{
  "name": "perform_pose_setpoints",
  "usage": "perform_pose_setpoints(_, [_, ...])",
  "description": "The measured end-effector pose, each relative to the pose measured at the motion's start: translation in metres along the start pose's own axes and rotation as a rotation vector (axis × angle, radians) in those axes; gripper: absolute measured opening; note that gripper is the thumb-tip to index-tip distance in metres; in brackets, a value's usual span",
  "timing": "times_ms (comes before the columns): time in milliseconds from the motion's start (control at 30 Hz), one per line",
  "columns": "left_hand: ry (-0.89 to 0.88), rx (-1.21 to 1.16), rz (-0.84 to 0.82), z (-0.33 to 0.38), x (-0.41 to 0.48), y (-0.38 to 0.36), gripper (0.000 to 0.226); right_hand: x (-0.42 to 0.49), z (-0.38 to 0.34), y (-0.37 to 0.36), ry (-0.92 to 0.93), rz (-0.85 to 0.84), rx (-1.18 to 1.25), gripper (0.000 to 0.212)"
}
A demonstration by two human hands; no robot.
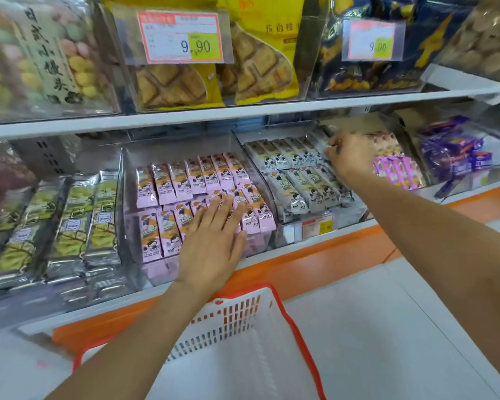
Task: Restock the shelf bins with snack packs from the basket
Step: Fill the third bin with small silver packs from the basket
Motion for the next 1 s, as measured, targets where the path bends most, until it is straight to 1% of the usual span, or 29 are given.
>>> perform_pose_setpoints(100, [-0.001,0.013,0.006,0.0,0.0,-0.002,0.055,0.0,0.003,-0.008,-0.022,-0.018,0.02,0.023])
perform_pose_setpoints(233, [-0.01,-0.001,-0.001,-0.001,-0.001,0.0,0.058,-0.016,-0.001,0.003,0.007,-0.004,0.031,0.031])
perform_pose_setpoints(267, [-0.016,-0.016,0.016,-0.001,-0.002,0.002,0.057,-0.024,-0.005,0.009,0.037,0.015,0.061,0.031])
perform_pose_setpoints(333, [-0.026,-0.047,0.072,-0.001,-0.007,0.007,0.055,-0.047,-0.018,0.019,0.114,0.032,0.197,0.024])
perform_pose_setpoints(400, [-0.051,-0.053,0.143,-0.001,-0.019,0.013,0.052,-0.081,-0.036,0.028,0.21,-0.008,0.348,0.015])
perform_pose_setpoints(500, [-0.135,0.0,0.233,-0.007,-0.052,0.013,0.048,-0.143,-0.064,0.032,0.343,-0.086,0.474,0.006])
perform_pose_setpoints(600, [-0.194,0.069,0.268,-0.02,-0.096,0.003,0.048,-0.211,-0.088,0.018,0.406,-0.234,0.598,0.004])
perform_pose_setpoints(667, [-0.191,0.101,0.239,-0.032,-0.124,-0.005,0.047,-0.254,-0.101,-0.001,0.456,-0.339,0.619,0.002])
perform_pose_setpoints(733, [-0.158,0.121,0.154,-0.049,-0.152,-0.015,0.046,-0.292,-0.109,-0.026,0.476,-0.443,0.615,0.004])
perform_pose_setpoints(833, [-0.08,0.148,-0.029,-0.079,-0.188,-0.032,0.048,-0.338,-0.112,-0.067,0.469,-0.633,0.538,0.01])
perform_pose_setpoints(933, [0.029,0.162,-0.194,-0.11,-0.214,-0.053,0.058,-0.376,-0.104,-0.105,0.456,-0.885,0.413,0.021])
perform_pose_setpoints(1000, [0.088,0.17,-0.246,-0.127,-0.227,-0.068,0.06,-0.402,-0.096,-0.126,0.447,-1.076,0.308,0.028])
Point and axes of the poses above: each hand's wrist, its own x-axis towards the middle knuckle, its own y-axis out of the back of the hand, z = x × y, the point moved 1 cm from there along x, towards the middle knuckle
